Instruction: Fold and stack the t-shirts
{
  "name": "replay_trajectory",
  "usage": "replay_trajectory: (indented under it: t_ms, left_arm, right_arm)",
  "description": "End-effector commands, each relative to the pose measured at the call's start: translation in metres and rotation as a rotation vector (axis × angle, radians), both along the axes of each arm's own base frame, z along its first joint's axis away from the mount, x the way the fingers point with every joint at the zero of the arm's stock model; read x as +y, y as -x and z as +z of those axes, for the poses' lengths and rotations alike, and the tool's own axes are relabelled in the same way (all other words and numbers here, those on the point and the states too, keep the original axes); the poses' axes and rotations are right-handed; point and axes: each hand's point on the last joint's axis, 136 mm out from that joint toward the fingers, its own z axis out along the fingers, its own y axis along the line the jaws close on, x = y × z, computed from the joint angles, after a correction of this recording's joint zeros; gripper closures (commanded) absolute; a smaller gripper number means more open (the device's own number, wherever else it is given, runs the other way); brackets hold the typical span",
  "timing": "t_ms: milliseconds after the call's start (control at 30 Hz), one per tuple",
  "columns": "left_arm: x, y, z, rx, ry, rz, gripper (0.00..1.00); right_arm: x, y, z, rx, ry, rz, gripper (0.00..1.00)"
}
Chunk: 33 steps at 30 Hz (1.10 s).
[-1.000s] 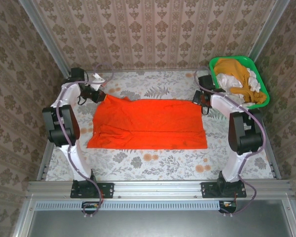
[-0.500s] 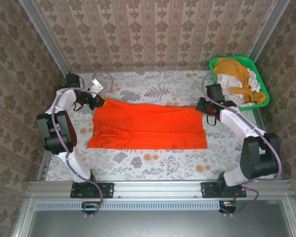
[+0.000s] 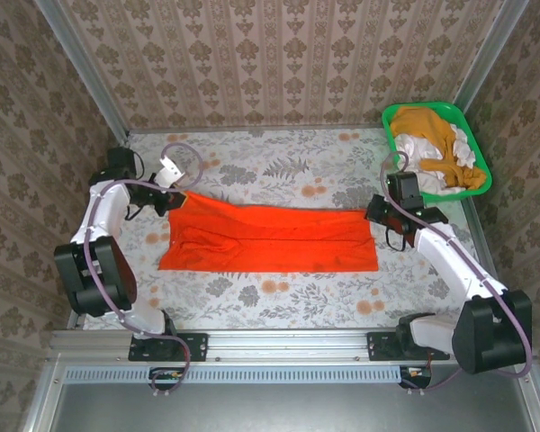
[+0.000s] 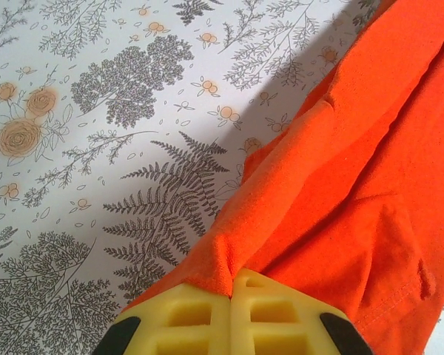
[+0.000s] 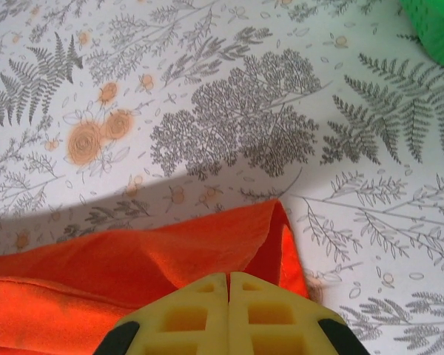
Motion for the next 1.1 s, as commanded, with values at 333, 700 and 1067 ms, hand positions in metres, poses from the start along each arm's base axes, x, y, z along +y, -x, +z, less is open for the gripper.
replay_trajectory:
  t_ms: [333,700,1067]
  left_arm:
    - [0.003,0.066,-0.012,0.05,-0.08,-0.006,1.0]
    - [0.017,0.1,-0.044,0.094,-0.205,0.015,1.0]
    - [0.038,0.105,-0.075,0.184,-0.342,0.012,1.0]
  right_arm:
    - [0.003,0.031,-0.018,0.058,-0.047,-0.004,1.0]
    - [0.003,0.034,-0.025,0.084,-0.049,0.005,1.0]
    - [0.0,0.066,-0.05,0.159,-0.076,-0.042,1.0]
